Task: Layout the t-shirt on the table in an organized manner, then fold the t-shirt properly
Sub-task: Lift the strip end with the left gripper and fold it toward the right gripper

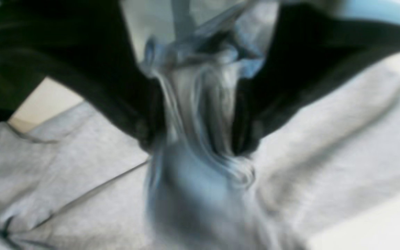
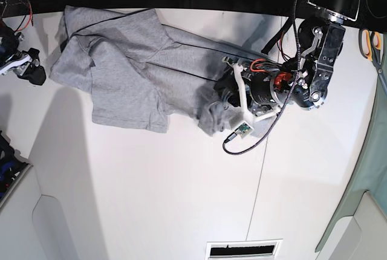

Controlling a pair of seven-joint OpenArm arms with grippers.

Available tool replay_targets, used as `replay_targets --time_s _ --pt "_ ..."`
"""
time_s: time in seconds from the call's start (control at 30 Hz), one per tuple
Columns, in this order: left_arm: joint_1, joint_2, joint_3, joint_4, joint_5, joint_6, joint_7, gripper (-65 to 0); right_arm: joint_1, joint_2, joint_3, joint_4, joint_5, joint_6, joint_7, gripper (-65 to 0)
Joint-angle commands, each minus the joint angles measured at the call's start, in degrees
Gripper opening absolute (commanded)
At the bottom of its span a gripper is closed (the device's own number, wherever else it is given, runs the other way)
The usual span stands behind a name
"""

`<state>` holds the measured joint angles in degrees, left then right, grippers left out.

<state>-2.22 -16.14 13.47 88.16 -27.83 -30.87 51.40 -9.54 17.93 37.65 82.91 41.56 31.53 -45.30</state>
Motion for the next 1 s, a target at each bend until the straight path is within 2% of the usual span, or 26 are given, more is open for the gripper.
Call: replay_targets --time_s 0.0,0.03,0.17,0.33,0.47,0.67,0.7,0.73,0.77,0.83,0.87,0.97 --pt "-0.92 0.35 -0.20 0.70 -1.86 -0.24 -1.03 -30.4 -0.17 1.11 -0.02 0.79 1.07 0.50 0.90 -25.4" --pt "-0.87 0.96 -0.20 0.63 -2.71 -0.24 -0.98 -30.4 -0.72 1.11 -0.44 0.72 1.11 0.83 0.92 -23.6" --pt "-0.61 2.80 -0.20 0.63 -6.25 -0.24 -0.98 -30.4 -2.78 1.09 -3.78 -0.09 3.98 1.33 0.90 -23.6" --pt "-0.79 3.37 -0.22 0.66 -6.25 -0.22 -1.03 -30.4 -2.99 0.63 -9.68 -3.69 7.10 1.53 1.66 -23.6" --pt "-0.79 2.58 -0.55 0.92 -6.25 -0.24 -1.01 -30.4 -2.89 -1.92 -12.31 -4.79 7.10 2.01 1.77 -23.6" --pt "-0.81 2.60 -1.73 2.71 -6.23 -0.24 -1.03 -30.5 -2.69 -5.97 -12.50 -4.76 5.95 2.19 1.84 -24.0" --pt "-0.81 2.62 -2.08 2.73 -6.21 -0.42 -1.03 -30.5 -2.56 -6.47 -12.50 -4.76 4.59 2.14 1.99 -25.9" --pt "-0.81 2.62 -2.51 2.73 -6.21 -0.44 -1.03 -30.5 -2.40 -6.80 -12.52 -4.76 3.37 2.14 2.38 -30.9" --pt "-0.81 2.62 -3.06 2.73 -6.21 -0.44 -1.03 -30.4 -2.36 -6.99 -12.50 -4.76 2.36 2.10 3.17 -38.8" --pt "-0.83 2.60 -4.81 2.73 -6.21 -0.44 -1.07 -30.5 -2.38 -6.97 -12.50 -4.76 0.66 2.05 6.10 -59.3" --pt "-0.83 2.62 -6.08 2.73 -6.21 -0.46 -1.16 -30.5 -2.38 -6.71 -12.50 -4.76 -0.11 1.90 7.41 -65.0" --pt "-0.81 2.58 -11.37 2.73 -6.23 -0.72 -1.46 -30.5 -2.23 -4.94 -12.44 -4.68 -0.59 1.90 9.09 -65.0"
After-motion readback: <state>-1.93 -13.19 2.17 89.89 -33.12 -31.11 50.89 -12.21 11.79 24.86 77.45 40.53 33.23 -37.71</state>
